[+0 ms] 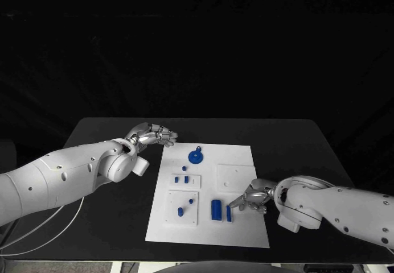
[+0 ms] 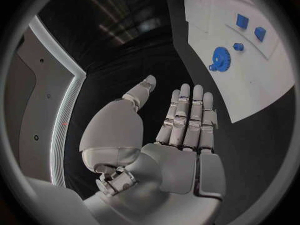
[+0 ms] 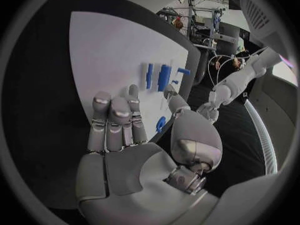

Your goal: Assemble the parts on the task board

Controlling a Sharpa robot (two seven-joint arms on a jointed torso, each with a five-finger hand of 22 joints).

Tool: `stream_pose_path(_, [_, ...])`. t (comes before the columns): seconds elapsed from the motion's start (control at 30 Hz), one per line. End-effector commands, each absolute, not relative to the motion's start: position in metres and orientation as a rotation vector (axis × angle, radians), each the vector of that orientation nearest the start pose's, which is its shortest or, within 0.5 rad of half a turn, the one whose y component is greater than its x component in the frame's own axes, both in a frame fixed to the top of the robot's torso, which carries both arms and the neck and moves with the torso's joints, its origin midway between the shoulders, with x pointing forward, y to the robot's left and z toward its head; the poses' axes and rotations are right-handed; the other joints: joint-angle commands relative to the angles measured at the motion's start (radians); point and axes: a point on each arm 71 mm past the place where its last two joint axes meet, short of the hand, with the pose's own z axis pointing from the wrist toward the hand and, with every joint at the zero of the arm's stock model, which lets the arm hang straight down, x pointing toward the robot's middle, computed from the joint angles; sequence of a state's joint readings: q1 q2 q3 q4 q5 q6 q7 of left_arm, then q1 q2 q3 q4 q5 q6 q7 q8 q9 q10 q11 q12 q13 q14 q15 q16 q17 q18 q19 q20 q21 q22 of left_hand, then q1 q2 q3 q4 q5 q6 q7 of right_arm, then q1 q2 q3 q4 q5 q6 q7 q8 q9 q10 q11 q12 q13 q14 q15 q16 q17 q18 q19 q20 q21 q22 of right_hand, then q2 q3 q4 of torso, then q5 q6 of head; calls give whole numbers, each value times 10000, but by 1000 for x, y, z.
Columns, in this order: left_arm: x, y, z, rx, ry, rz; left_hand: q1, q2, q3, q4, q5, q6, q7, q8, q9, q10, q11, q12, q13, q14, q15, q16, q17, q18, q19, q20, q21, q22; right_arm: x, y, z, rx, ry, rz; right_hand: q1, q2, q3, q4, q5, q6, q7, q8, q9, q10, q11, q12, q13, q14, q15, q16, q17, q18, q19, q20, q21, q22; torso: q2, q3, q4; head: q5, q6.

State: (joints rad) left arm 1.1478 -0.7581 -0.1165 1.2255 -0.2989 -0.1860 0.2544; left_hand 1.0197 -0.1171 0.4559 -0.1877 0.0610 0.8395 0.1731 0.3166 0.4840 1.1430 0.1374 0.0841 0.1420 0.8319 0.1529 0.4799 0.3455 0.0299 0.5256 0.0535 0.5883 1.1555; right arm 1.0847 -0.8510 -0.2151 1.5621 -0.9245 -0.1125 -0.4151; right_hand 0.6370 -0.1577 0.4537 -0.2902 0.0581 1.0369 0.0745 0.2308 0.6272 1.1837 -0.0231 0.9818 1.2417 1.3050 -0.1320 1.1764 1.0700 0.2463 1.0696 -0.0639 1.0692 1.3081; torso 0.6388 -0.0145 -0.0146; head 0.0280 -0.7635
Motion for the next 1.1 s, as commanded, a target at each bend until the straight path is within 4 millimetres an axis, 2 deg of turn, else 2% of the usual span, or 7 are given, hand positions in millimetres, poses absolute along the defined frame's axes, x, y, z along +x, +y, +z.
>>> stream_pose_path(0.03, [514, 249, -254, -9450, 17041, -12412, -73, -16, 16, 56, 3, -94, -7, -39, -17, -33, 26, -16, -16, 18, 45, -41, 15, 99, 10, 29, -49, 16, 421, -221, -315, 5362, 23599, 6361, 30, -7, -141, 2, -34, -493, 210, -213, -70, -142, 52, -65, 8, -104, 51, -82, -25, 155, -99, 3, -85, 71, 12, -6, 7, 3, 241])
stream_pose_path(0.47, [525, 258, -255, -10499, 16238, -12169, 12, -6, 46, 16, 19, -87, -7, -32, -17, -30, 22, -10, -21, 39, 37, -47, 41, 107, 17, 23, -57, 34, 529, -270, -269, 8325, 19167, 9672, 1182, 705, -465, -2, 386, -869, 448, -349, -46, -825, 294, -424, -197, -729, 301, -767, -320, 105, -703, 324, -691, -47, -32, -24, -30, -50, 1135])
stream_pose_path(0.73, [542, 256, -247, -11078, 15599, -12102, 111, 95, 89, -25, 38, -54, -21, -10, -16, -88, 49, -44, -52, -37, 51, -126, 47, 121, 59, 28, -50, 67, 564, -278, -265, 9759, 17281, 10739, 1749, 926, -398, 34, 497, -1562, 958, -533, 7, -2445, 877, -2814, -2471, -2574, 1077, -3507, -1948, -367, -2680, 1275, -2999, -928, -77, -21, -41, -76, 1769])
stream_pose_path(0.83, [549, 258, -243, -11198, 15376, -12105, 112, 96, 82, -36, 46, -144, -30, -61, -49, -276, 90, -148, -121, -223, 62, -273, 18, 141, 106, 36, -49, 88, 568, -274, -265, 10319, 16751, 11420, 1928, 1004, -304, 45, 518, -1781, 1136, -586, -14, -3273, 1284, -4270, -3934, -3846, 1914, -4981, -2787, -716, -4109, 1643, -4102, -1316, -58, -9, -45, -76, 1987])
stream_pose_path(0.93, [559, 256, -244, -11238, 15474, -12493, 88, 67, 69, -46, 42, -349, -145, -173, -123, -761, 89, -216, -303, -535, 76, -514, -33, 133, 52, 62, -134, 84, 570, -270, -266, 11147, 16067, 12075, 2034, 1125, -201, -11, 243, -2409, 947, -853, -196, -3909, 1935, -6170, -6011, -5054, 2780, -6790, -3951, -1122, -5594, 2052, -5255, -1817, -70, -2, -66, -59, 2125])
stream_pose_path(0.97, [562, 256, -244, -11222, 15440, -12551, 58, 30, 47, -47, 35, -539, -218, -278, -175, -995, 86, -216, -392, -716, 114, -642, -70, 94, -59, 95, -223, 69, 571, -269, -266, 11182, 15986, 12218, 2025, 1142, -221, 58, 43, -2938, 504, -1094, -316, -4281, 1948, -6739, -6575, -5447, 2936, -7276, -4275, -1202, -5910, 2146, -5528, -1960, -85, 2, -58, -57, 2152])
stream_pose_path(1.1, [567, 254, -244, -11260, 15213, -12675, -138, -172, -43, 31, 21, -1544, -740, -755, -353, -1846, 43, -213, -697, -1265, 395, -1036, -208, -62, -751, 368, -744, -62, 571, -263, -266, 11220, 15771, 12432, 1962, 1247, -432, -11, -30, -3007, 518, -974, -321, -4442, 1666, -7823, -7890, -6295, 2825, -8307, -5084, -1255, -6339, 2373, -6202, -2457, -102, 12, -47, -57, 2277])
